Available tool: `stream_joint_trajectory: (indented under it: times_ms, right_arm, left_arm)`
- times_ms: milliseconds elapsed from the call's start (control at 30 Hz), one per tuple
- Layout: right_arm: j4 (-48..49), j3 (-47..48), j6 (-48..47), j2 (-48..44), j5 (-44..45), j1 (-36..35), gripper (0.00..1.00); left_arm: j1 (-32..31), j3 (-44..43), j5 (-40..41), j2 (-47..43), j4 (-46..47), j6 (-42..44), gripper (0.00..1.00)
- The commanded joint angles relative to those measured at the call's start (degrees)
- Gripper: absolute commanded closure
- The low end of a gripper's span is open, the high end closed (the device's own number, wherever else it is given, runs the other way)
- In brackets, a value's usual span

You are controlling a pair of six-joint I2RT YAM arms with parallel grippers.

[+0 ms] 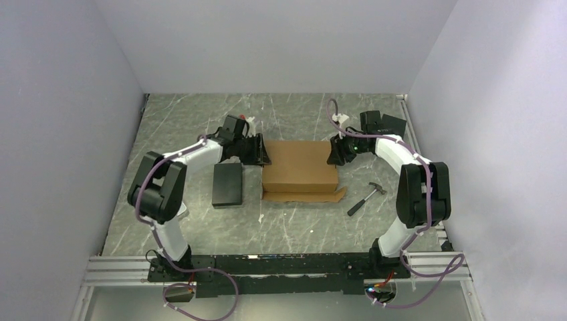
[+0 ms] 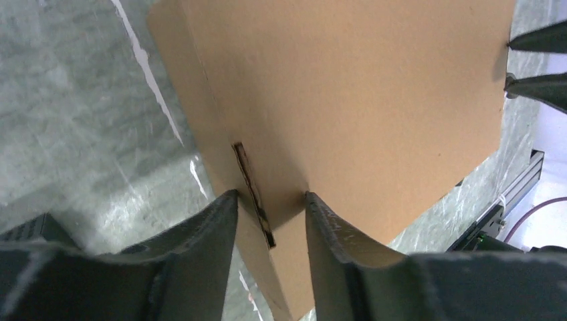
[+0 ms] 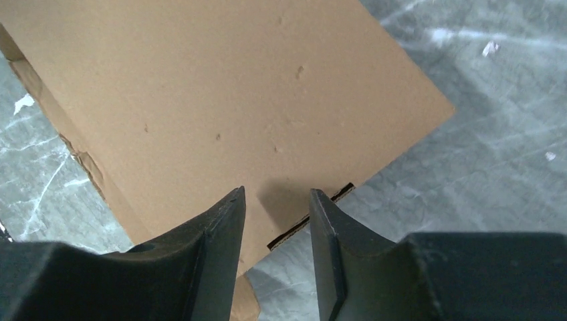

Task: Fold the paper box

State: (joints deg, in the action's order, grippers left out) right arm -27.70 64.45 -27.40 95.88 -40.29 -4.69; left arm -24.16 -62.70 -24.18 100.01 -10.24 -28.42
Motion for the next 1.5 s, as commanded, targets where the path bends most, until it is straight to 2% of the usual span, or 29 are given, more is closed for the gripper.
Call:
stream_joint_trajectory:
  times_ms: [0,167,300,467,600,667,767,833,867,933,967,1067,1167,1233,1333,1400,1467]
  right_arm:
    - [1.28,-1.13,0.99,-1.17,2.60,0.20,0.60]
    - [0.47,-1.47,1.24,-0.50,2.82,0.12,0.73]
    - [-1.16,-1.25,1.58,-0.41,0.77,0.12,0.79]
    - [-2.96,-1.07,1.65,-0.02,-1.20,0.16,0.79]
    - [-3.76,-0.73,1.45,-1.91,-2.34,0.44,0.76]
    - [-4.16,-0.72,0.96,-3.78,-4.10,1.05,0.74]
    - [-5.04,-1.18,-1.01,-7.46,-7.87,2.26,0.69]
    - [-5.18,-1.92,-2.59,-10.35,-10.19,2.86,0.65]
    - [-5.23,-2.40,-3.62,-11.76,-11.27,3.04,0.63]
    - [-5.21,-3.48,-6.19,-14.74,-13.68,3.40,0.59]
    - [-5.30,-4.02,-7.63,-16.11,-14.82,3.46,0.57]
    - [-4.45,-6.92,-12.43,-20.75,-18.18,4.04,0.46]
    - [-2.91,-11.33,-20.40,-25.32,-22.79,6.07,0.31]
    - [-4.42,-13.83,-27.80,-27.36,-25.55,7.77,0.24]
    - [-6.16,-15.02,-32.08,-27.83,-27.50,10.43,0.21]
    - [-8.53,-13.59,-33.49,-26.49,-27.81,11.66,0.21]
    - [-10.73,-12.39,-34.58,-24.84,-27.42,12.49,0.22]
  left_arm:
    - [-0.71,-7.86,-0.35,5.13,-5.61,2.41,0.57]
    - [-0.67,-17.46,2.95,12.72,-12.18,6.68,0.62]
    - [-0.54,-28.94,5.20,20.07,-17.94,10.57,0.63]
    - [-0.21,-41.60,5.70,26.71,-20.67,13.55,0.63]
    - [0.69,-44.15,7.93,24.60,-19.17,15.26,0.62]
    - [1.40,-40.04,9.88,19.69,-16.27,16.09,0.59]
    - [2.28,-29.58,12.17,8.31,-10.43,16.99,0.48]
    - [2.85,-19.74,12.64,-0.82,-4.33,15.76,0.35]
    - [3.34,-14.21,12.10,-5.65,-0.66,14.73,0.25]
    - [5.09,-2.97,7.85,-15.40,7.64,8.51,0.05]
    - [6.42,1.86,4.30,-18.57,12.60,5.48,0.02]
    - [8.22,13.10,-6.27,-24.77,22.20,-0.72,0.01]
    - [6.85,18.76,-11.86,-27.48,25.09,-3.35,0.02]
    - [1.66,20.57,-8.13,-29.17,23.26,-0.22,0.04]
    - [-13.23,21.65,4.69,-30.51,20.71,9.53,0.04]
    - [-22.26,23.13,11.12,-29.93,23.75,14.49,0.08]
    - [-28.68,26.86,17.36,-28.70,30.18,18.47,0.09]
